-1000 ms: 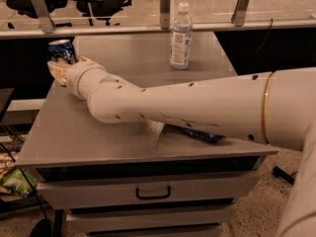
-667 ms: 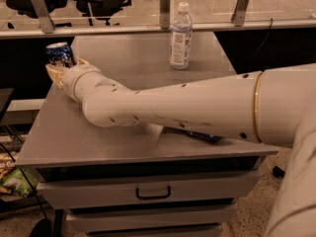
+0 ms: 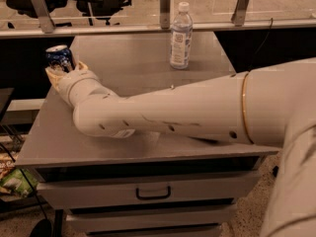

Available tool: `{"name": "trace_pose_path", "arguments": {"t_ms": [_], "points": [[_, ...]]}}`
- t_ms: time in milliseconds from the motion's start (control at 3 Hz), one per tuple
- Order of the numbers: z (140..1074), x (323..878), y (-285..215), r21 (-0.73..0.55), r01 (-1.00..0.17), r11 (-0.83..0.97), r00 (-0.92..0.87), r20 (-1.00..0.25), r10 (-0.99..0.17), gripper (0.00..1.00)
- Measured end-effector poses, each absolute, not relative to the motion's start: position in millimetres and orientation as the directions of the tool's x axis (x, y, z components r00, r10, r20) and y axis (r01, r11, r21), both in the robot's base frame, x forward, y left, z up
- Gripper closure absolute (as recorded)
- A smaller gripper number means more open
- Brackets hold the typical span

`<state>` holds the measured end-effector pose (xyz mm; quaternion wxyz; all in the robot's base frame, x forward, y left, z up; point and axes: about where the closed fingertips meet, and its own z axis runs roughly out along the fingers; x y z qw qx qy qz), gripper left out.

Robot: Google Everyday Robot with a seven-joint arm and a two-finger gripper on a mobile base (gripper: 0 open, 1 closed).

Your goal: Place pepsi can upright

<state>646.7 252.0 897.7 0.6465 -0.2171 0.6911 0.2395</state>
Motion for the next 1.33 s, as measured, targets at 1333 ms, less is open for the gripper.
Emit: {"name": "trace_pose_path", "arguments": {"t_ms": [1333], "points": [[904.6, 641.1, 252.7, 0.048, -0.6, 0.799, -0.053, -0.998, 0.02, 0.0]]}}
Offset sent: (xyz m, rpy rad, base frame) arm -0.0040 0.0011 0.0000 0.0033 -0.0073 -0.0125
